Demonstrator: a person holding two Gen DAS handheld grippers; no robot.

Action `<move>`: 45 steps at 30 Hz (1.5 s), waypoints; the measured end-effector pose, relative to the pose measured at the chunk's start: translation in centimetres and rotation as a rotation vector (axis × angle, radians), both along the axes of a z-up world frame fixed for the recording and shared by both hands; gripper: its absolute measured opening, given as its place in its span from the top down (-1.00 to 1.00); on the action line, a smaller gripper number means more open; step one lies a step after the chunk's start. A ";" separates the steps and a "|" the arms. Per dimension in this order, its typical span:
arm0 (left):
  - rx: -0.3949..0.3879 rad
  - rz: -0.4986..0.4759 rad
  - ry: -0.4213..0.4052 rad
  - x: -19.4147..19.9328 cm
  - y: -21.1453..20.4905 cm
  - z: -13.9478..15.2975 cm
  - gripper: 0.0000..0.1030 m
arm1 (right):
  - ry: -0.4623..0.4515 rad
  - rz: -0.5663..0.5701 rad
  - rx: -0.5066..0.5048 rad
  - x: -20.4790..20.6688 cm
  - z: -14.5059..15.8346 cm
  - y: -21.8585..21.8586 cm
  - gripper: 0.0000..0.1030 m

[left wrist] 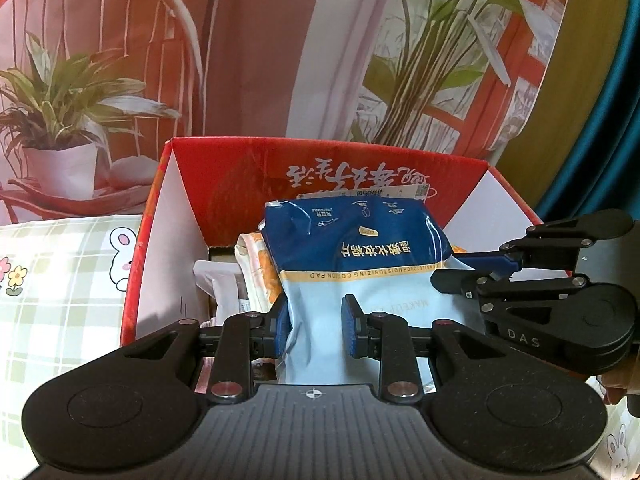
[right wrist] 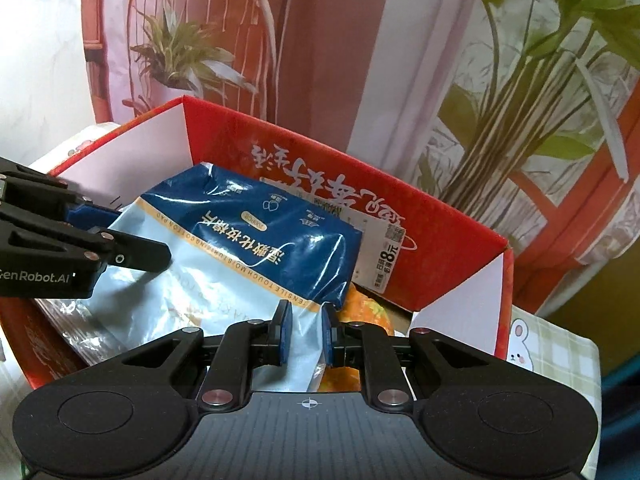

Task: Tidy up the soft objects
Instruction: 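Carry the blue packet over the red box and lower it inside, then open the left gripper to release the blue packet, then raise the open left tool away from the box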

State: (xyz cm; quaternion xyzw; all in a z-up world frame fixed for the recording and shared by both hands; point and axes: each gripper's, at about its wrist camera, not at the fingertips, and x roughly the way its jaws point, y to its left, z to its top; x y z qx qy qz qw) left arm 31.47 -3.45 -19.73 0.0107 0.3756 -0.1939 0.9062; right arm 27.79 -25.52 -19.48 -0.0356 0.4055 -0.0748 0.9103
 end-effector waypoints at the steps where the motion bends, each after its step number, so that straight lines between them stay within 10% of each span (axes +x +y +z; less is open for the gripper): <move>1: 0.002 -0.001 -0.002 0.0 0.0 0.1 0.42 | 0.002 0.000 0.000 0.1 0.0 0.0 0.72; 8: -0.008 -0.002 -0.057 -1.4 0.2 1.5 -0.29 | -0.039 -0.047 0.000 -0.4 0.4 -0.6 0.57; 15: -0.011 -0.007 -0.127 -4.0 0.8 3.6 -0.76 | -0.211 -0.106 -0.006 -3.5 2.1 -0.5 -0.37; 25: -0.002 0.013 -0.187 -8.7 2.1 5.8 -0.93 | -0.303 -0.109 0.020 -8.8 4.8 1.5 -0.98; 45: 0.004 0.121 -0.198 -19.1 4.6 3.6 -1.00 | -0.382 -0.157 0.142 -18.9 3.7 6.2 -0.99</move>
